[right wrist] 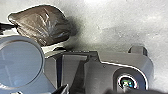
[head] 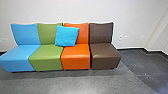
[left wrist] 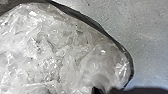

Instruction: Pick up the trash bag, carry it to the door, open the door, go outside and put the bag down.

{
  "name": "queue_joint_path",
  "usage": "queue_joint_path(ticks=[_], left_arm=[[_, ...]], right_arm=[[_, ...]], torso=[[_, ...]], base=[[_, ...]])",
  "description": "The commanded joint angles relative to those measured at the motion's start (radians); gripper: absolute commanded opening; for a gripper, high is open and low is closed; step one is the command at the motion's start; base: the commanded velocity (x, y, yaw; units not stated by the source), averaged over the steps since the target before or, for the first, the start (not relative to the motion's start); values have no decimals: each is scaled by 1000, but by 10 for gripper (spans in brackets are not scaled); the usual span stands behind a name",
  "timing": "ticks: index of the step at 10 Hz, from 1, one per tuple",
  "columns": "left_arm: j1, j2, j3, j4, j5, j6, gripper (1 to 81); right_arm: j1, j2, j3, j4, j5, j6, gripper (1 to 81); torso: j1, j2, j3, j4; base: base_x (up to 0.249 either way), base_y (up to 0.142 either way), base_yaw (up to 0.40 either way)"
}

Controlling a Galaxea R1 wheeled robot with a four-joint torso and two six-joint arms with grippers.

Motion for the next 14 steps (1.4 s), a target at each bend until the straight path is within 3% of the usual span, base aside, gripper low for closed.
queue_joint_path(ticks=[1, 5, 7, 8, 9, 10, 12, 14], left_arm=[[-49, -89, 47, 3, 63, 7, 10], [-1, -104, 59, 18, 63, 13, 10], [42, -95, 59, 29, 63, 71, 10], [67, -93, 59, 31, 65, 110, 10], [92, -92, 59, 31, 69, 175, 10], [121, -96, 56, 31, 70, 208, 10], [166, -99, 54, 31, 65, 246, 10], [183, -93, 53, 26, 63, 248, 10]], right_arm=[[37, -15, -8, 8, -39, -1, 811], [-6, 45, -97, 6, -33, -3, 811], [-32, 91, -166, 8, -14, -6, 811], [-45, 111, -192, 4, -14, -8, 811], [-61, 132, -221, 3, -5, -18, 811], [-82, 148, -246, 3, 15, -31, 811], [-125, 201, -329, -3, 50, -38, 811], [-139, 229, -353, -9, 51, -41, 811]], torso=[[-63, 97, 95, 0], [-142, 218, 206, 0], [-187, 287, 275, 0], [-210, 322, 212, 0], [-228, 350, 238, 0], [-246, 375, 245, 0], [-286, 437, 257, 0], [-332, 509, 257, 0]], base=[[0, 0, 0], [0, 0, 0], [0, 0, 0], [0, 0, 0], [0, 0, 0], [0, 0, 0], [0, 0, 0], [0, 0, 0]])
